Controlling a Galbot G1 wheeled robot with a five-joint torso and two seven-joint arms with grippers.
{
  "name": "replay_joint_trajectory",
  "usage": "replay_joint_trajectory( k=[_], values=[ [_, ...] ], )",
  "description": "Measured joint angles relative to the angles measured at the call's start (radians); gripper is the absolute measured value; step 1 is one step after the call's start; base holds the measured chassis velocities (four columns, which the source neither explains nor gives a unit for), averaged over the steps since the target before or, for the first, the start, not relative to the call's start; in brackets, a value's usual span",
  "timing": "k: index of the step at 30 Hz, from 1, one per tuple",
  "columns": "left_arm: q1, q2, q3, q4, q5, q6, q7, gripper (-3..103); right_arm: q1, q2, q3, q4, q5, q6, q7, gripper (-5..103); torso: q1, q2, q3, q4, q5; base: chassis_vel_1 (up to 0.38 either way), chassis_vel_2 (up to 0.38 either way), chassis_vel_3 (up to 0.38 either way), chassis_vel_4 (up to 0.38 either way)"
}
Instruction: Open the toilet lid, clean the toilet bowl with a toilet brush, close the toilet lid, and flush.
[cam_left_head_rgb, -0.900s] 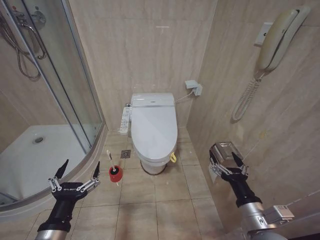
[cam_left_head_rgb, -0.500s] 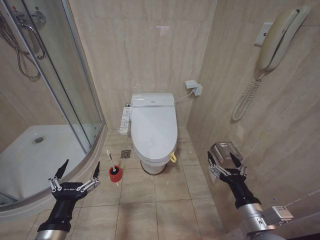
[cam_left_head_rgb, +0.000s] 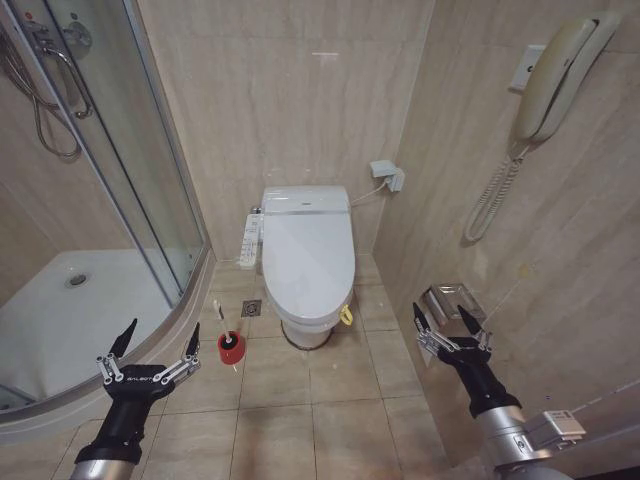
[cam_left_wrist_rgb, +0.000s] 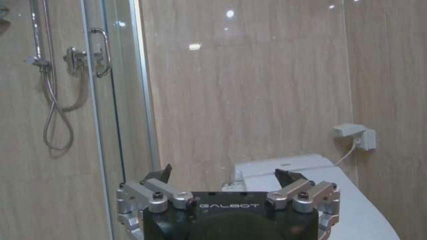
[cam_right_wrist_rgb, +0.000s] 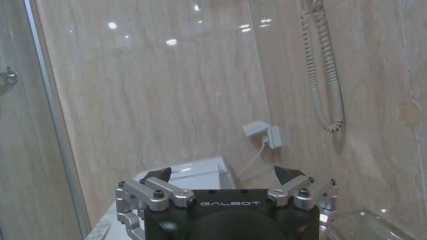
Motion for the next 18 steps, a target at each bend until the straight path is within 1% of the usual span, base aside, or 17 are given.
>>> replay_joint_trajectory(
  k=[9,18],
  values=[
    [0.0,0.0,0.0,0.0,0.0,0.0,0.0,100,0.005,-0.001,-0.002,-0.003,-0.001,0.002,-0.009,100,0.0,0.0,0.0,0.0,0.0,0.0,0.0,0.0,0.0],
    [0.0,0.0,0.0,0.0,0.0,0.0,0.0,100,0.002,-0.003,-0.003,-0.004,-0.002,0.004,-0.011,100,0.0,0.0,0.0,0.0,0.0,-0.064,0.065,0.062,-0.063]
  ],
)
